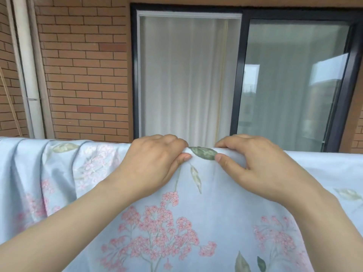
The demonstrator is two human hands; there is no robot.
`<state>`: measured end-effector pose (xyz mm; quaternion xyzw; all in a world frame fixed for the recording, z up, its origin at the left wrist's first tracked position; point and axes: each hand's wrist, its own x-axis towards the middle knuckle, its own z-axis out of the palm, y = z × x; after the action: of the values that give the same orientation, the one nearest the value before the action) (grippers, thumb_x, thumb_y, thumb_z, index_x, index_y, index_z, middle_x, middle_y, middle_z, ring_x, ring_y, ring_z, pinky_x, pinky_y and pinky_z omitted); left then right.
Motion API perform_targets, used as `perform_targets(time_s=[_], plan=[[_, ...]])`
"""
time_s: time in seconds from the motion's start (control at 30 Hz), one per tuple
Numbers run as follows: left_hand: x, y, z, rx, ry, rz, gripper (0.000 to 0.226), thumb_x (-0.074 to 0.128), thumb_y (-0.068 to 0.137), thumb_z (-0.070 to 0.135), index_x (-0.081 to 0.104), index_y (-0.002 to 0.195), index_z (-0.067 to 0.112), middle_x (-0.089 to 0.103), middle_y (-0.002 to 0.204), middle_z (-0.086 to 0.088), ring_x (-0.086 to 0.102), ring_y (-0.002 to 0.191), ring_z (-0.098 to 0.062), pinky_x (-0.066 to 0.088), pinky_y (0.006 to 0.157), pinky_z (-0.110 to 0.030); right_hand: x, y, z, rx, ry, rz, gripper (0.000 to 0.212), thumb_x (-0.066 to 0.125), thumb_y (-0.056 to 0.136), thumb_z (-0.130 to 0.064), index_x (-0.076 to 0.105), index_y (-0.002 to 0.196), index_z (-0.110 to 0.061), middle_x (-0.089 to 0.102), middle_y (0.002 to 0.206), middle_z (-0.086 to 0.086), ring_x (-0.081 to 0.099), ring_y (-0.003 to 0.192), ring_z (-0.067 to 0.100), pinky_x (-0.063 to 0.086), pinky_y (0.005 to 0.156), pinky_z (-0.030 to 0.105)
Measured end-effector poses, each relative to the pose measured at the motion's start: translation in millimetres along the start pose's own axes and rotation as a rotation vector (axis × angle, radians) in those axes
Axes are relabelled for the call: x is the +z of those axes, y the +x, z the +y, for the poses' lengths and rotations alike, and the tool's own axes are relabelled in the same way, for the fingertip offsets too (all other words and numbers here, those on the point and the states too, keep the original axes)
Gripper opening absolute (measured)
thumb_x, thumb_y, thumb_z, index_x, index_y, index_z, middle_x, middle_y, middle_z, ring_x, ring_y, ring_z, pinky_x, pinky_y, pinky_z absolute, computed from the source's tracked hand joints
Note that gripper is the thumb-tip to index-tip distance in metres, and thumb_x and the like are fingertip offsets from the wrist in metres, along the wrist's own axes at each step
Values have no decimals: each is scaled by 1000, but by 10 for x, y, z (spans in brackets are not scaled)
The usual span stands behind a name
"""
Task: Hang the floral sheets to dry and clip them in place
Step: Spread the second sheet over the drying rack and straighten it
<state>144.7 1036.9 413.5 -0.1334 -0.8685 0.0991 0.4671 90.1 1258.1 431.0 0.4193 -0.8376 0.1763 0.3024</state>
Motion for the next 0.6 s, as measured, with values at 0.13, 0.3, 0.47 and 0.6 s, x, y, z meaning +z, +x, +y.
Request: perform_targets(time_s=[0.13, 0.3, 0.47, 0.6], plan=[[-36, -35, -81, 17, -95, -58, 43, 28, 96, 45, 63, 96, 20, 63, 81, 6, 62, 70, -22, 48, 57, -32, 228, 157, -209, -50, -127, 18, 30, 26, 89, -54, 48, 84, -34, 54, 76, -14, 54, 75, 10, 39, 59, 25], [-120, -239, -368, -21, -142, -73, 41, 29, 96, 42, 62, 108, 20, 65, 91, 5, 64, 82, -24, 51, 68, -38, 267, 119, -169, 3, -208, 70, 39, 22, 86, -54, 55, 86, -32, 54, 70, -13, 55, 66, 13, 26, 53, 13], [-232, -398, -591, -87, -194, -28, 38, 33, 96, 35, 61, 113, 17, 64, 97, 6, 63, 90, -23, 52, 74, -36, 292, 145, -200, 2, -210, 77, 39, 22, 85, -54, 55, 85, -33, 53, 68, -13, 48, 61, 11, 26, 51, 14], [-336, -479, -730, -101, -237, -34, 35, 36, 93, 33, 61, 112, 17, 63, 100, 8, 60, 95, -16, 49, 80, -35, 263, 142, -188, 12, -217, 69, 40, 21, 85, -56, 54, 84, -34, 54, 68, -14, 45, 62, 9, 26, 51, 14]])
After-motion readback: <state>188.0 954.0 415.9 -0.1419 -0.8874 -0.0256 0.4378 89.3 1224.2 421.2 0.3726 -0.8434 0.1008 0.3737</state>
